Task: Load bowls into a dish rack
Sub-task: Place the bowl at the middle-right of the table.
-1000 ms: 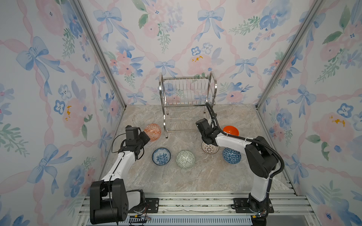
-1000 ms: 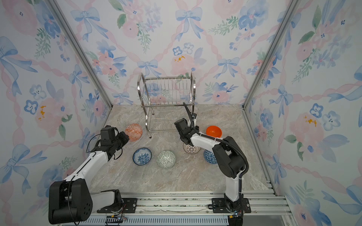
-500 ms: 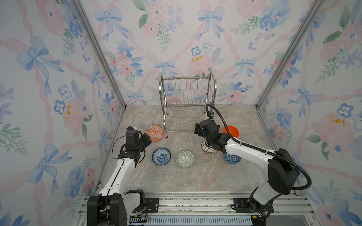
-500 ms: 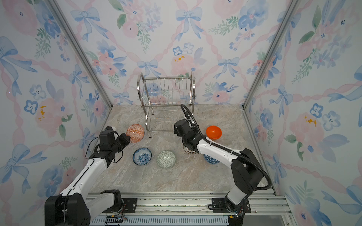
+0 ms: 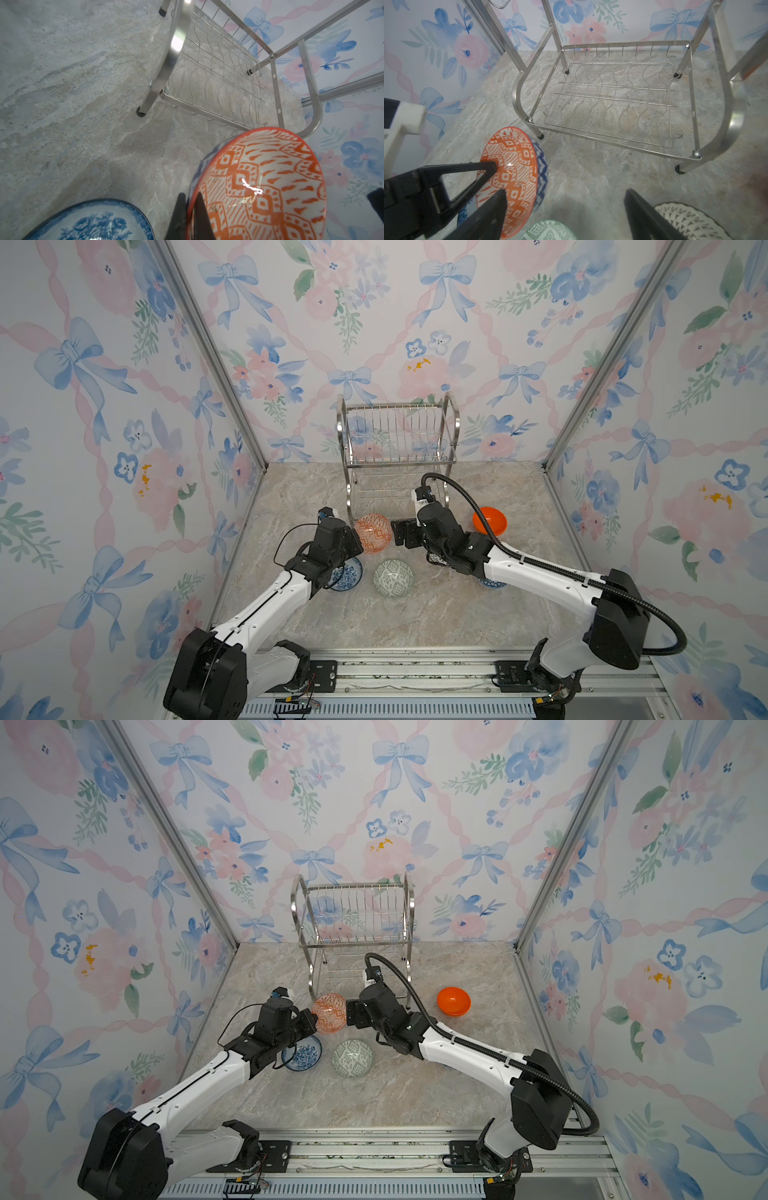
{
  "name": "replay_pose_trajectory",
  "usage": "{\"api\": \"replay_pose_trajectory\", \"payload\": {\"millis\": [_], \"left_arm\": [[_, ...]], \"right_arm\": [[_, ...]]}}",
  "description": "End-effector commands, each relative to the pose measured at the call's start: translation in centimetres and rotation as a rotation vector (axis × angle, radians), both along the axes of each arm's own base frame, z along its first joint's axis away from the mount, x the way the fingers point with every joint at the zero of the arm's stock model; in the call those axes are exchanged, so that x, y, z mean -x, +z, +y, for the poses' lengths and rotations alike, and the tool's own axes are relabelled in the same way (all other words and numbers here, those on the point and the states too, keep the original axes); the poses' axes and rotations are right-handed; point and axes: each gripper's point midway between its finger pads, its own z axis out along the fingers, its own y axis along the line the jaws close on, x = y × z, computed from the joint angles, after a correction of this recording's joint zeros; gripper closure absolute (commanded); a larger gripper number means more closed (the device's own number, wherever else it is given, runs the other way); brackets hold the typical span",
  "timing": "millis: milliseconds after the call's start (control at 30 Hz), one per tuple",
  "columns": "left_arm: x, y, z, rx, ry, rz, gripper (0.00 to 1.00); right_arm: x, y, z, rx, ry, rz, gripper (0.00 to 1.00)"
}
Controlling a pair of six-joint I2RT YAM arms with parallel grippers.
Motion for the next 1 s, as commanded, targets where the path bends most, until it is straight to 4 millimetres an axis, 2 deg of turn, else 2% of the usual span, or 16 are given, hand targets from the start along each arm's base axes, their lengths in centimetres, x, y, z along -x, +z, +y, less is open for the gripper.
{"api": "replay_pose_trajectory", "payload": {"millis": [0,267,367,500,567,733,867,967], "left_arm": [[-1.8,3.7,-1.6,0.019,0.027,-0.091,1.00],[-2.2,4.9,-5.0,0.017,-0.028,-0.108,1.00],[-2.0,4.9,-5.8,0.013,-0.045,-0.109,1.00],[-1.5,4.4,-6.9,0.001,-0.066,-0.105,1.00],[-1.4,4.3,-7.4,0.001,-0.075,-0.105,1.00],[-1.3,4.2,-7.8,0.013,-0.080,-0.109,1.00],[-1.3,4.8,-8.2,0.029,-0.084,-0.125,1.00],[-1.3,5.2,-8.5,0.039,-0.095,-0.136,1.00]], "right_arm": [[1.2,-0.8,-0.1,0.005,0.024,0.052,0.12],[0.4,-4.2,-1.9,0.089,-0.054,0.130,0.26],[-0.1,-5.0,-2.6,0.094,-0.083,0.151,0.37],[-0.4,-5.5,-3.0,0.080,-0.100,0.166,0.53],[-0.6,-5.5,-3.2,0.080,-0.112,0.172,0.65],[-0.9,-5.4,-4.0,0.082,-0.152,0.172,0.85],[-1.0,-5.8,-4.9,0.096,-0.182,0.181,0.99],[-1.0,-5.9,-5.4,0.097,-0.192,0.182,1.00]]}}
